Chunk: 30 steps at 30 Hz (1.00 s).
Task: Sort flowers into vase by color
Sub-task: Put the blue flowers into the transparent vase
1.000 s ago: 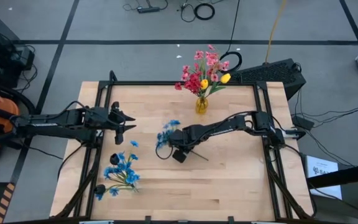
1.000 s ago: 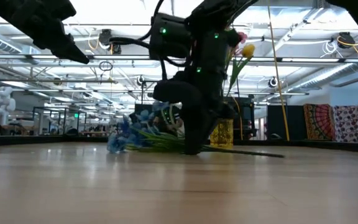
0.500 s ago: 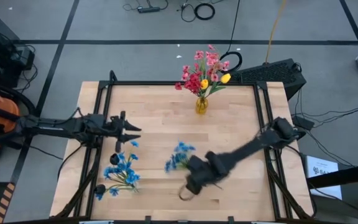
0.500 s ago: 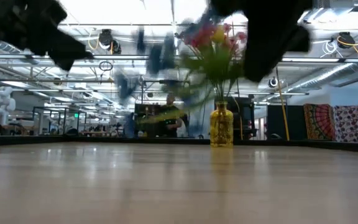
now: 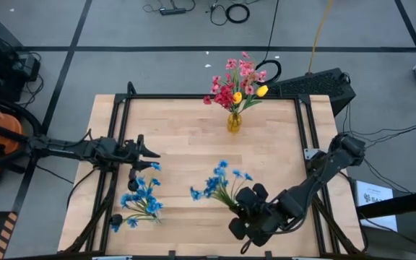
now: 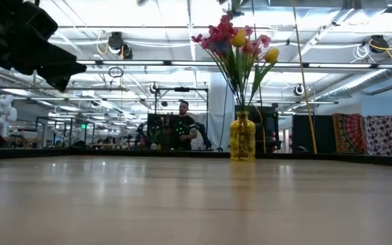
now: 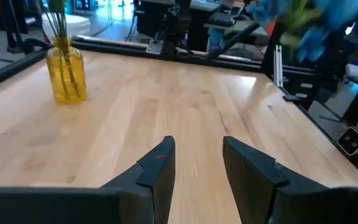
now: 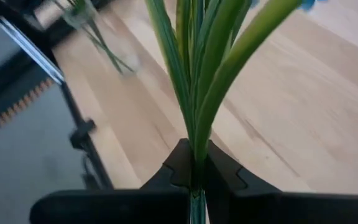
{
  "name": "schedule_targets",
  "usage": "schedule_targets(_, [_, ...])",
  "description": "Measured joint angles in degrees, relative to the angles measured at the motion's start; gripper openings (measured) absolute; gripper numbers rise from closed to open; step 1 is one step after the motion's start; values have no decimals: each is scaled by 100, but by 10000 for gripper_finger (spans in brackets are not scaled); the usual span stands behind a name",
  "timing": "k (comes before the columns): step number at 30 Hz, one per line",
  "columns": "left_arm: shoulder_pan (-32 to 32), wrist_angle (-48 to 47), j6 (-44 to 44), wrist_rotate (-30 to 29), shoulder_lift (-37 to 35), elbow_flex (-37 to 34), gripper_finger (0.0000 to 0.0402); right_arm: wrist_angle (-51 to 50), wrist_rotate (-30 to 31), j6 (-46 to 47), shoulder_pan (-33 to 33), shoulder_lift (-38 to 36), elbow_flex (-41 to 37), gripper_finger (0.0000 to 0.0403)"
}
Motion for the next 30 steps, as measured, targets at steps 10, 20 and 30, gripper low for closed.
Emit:
schedule_targets(10, [11, -298, 637, -272, -1136, -7, 131, 463, 131, -672, -158, -91, 4, 8])
schedule_targets(20, [9, 707, 459, 206, -1135, -600, 87, 1709, 242, -1754, -379, -91, 5, 8])
schedule_targets(30, [-26, 592, 80, 70, -1108, -603, 38, 4119, 710, -4042, -386, -60, 9, 8])
